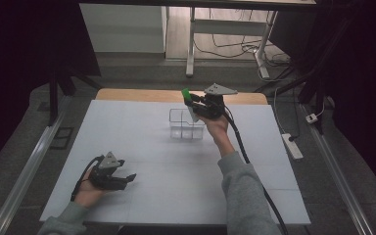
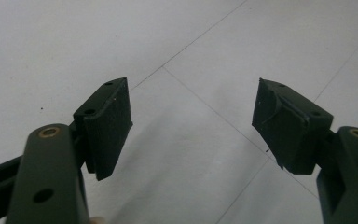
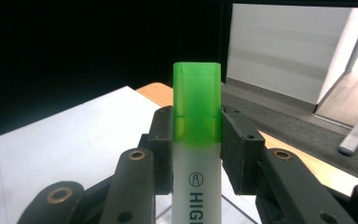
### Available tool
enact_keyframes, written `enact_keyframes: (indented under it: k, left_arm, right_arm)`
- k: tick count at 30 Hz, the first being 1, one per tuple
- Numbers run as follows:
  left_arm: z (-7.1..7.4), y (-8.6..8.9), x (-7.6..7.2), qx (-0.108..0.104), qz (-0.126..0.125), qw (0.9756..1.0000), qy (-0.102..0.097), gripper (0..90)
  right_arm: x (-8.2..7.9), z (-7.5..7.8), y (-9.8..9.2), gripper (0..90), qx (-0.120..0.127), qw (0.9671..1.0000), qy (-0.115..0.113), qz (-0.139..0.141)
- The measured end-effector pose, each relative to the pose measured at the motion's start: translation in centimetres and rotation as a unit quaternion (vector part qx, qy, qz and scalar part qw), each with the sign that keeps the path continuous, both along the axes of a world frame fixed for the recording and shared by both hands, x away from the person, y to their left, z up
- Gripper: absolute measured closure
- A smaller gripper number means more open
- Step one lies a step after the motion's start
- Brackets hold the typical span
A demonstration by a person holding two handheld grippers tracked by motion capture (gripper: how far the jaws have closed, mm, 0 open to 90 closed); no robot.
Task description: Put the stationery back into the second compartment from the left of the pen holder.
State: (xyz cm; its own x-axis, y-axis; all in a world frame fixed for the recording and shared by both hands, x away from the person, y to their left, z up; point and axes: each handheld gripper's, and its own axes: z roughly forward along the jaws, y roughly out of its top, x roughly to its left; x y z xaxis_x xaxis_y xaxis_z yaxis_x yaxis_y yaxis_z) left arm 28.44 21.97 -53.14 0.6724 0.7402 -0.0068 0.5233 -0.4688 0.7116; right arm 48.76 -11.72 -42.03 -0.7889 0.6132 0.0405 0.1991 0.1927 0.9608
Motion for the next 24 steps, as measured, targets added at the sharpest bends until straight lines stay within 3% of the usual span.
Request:
enact_keyframes:
  k: [9,20,24]
  left_arm:
    - [-0.1,0.2,0.1,-0.003,0.0,1.0,0.001,27.3]
    - [-0.2,0.4,0.1,-0.005,0.002,1.0,0.004,27.3]
    - [-0.1,0.4,0.1,-0.005,0.0,1.0,0.003,27.3]
  right_arm:
    - [0.8,-0.7,1.1,66.0,0.012,0.9999,0.0,0.002]
    - [1.4,-1.7,2.5,65.2,0.001,1.0,-0.002,-0.007]
    - [1.3,-1.7,2.3,55.9,-0.01,0.9997,0.013,-0.018]
